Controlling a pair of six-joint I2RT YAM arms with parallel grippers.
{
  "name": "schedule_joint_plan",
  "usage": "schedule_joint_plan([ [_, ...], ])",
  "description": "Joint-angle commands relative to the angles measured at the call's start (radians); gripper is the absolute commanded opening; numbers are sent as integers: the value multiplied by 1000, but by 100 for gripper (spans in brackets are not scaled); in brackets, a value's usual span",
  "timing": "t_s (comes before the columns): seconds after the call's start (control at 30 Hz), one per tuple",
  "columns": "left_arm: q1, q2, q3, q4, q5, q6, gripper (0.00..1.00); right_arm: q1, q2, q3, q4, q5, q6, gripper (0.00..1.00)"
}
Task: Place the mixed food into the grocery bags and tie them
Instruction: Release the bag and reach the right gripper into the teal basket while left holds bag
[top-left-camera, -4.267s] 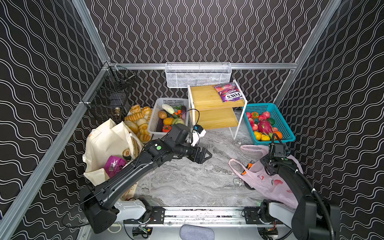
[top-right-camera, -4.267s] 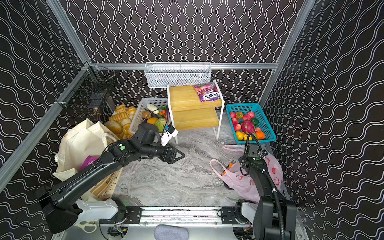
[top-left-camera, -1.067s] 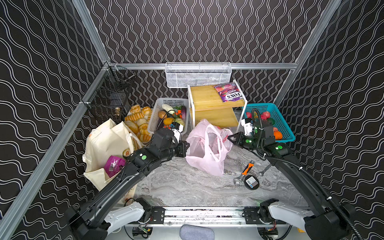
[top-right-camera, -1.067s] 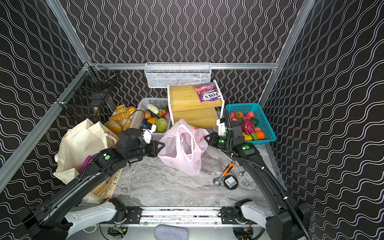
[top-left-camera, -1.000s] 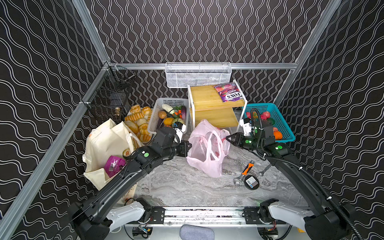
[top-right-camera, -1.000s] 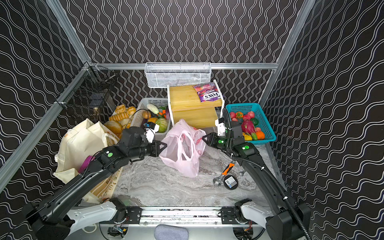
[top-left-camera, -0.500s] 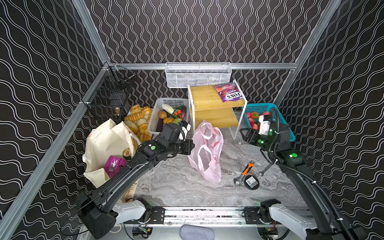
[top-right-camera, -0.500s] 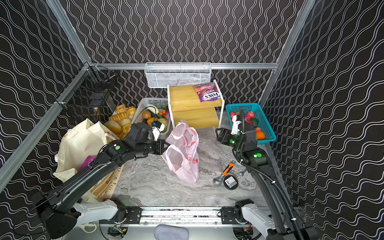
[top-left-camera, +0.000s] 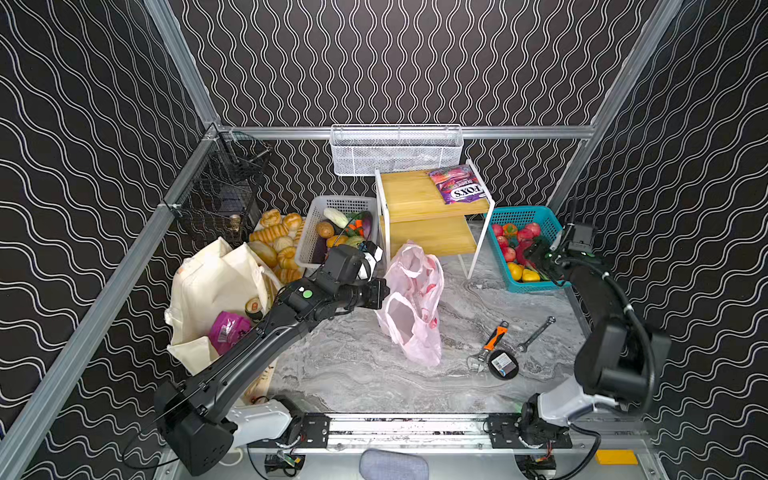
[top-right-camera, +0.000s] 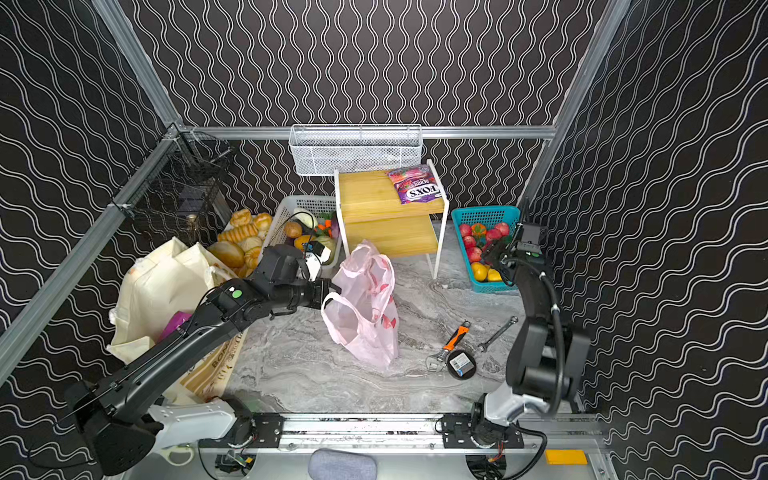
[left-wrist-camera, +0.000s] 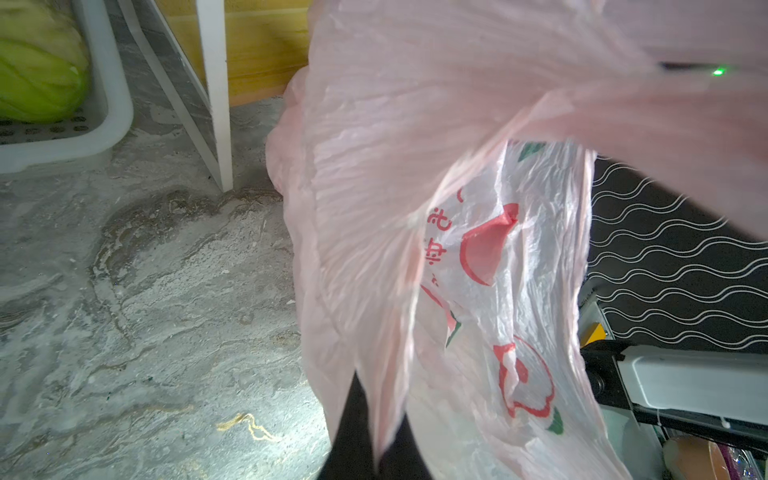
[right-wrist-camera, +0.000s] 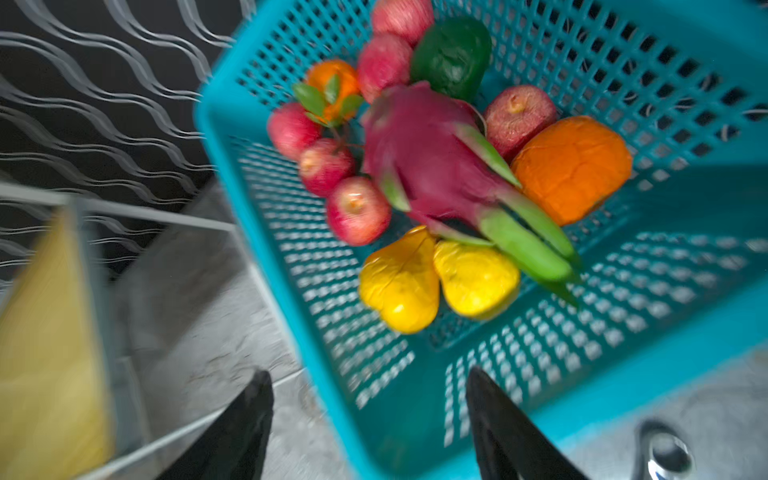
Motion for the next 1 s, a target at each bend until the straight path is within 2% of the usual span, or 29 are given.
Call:
schedule_joint_plan([
  [0.0, 0, -6, 17, 4, -21, 28, 0, 6, 98, 81, -46, -70, -17, 69],
  [0.03, 1, -7, 19, -1, -24, 32, 0, 12, 116, 83, -48, -104, -16, 67],
  [0.1, 0, -11, 15, -1, -35, 36, 0, 37, 139, 77, -62, -159, 0, 56],
  [0.13, 0, -14, 11, 4, -42, 37, 0, 51, 139, 63, -51, -185, -3, 55],
  [0.23, 2, -23, 2, 29, -33, 43, 0, 105, 160, 34, -34, -258, -5, 53],
  [0.37, 2, -21, 6, 26, -36, 50, 0, 175, 216, 67, -59, -296, -20, 52],
  [0.5, 2, -16, 15, 18, -35, 58, 0, 209, 241, 110, -52, -389, -36, 54],
  [0.6, 2, -25, 8, 37, -36, 49, 0, 200, 193, 131, -44, -313, -27, 55],
  [0.7, 2, -27, 7, 40, -43, 46, 0, 181, 155, 171, -65, -83, -55, 63],
  [0.83, 2, -22, 15, 24, -42, 51, 0, 129, 142, 165, -39, 128, -82, 74],
  [0.9, 2, -22, 19, 21, -36, 49, 0, 94, 164, 165, -36, 145, -87, 78],
  [0.97, 2, -27, 16, 24, -33, 46, 0, 57, 204, 189, -63, 105, -87, 82],
])
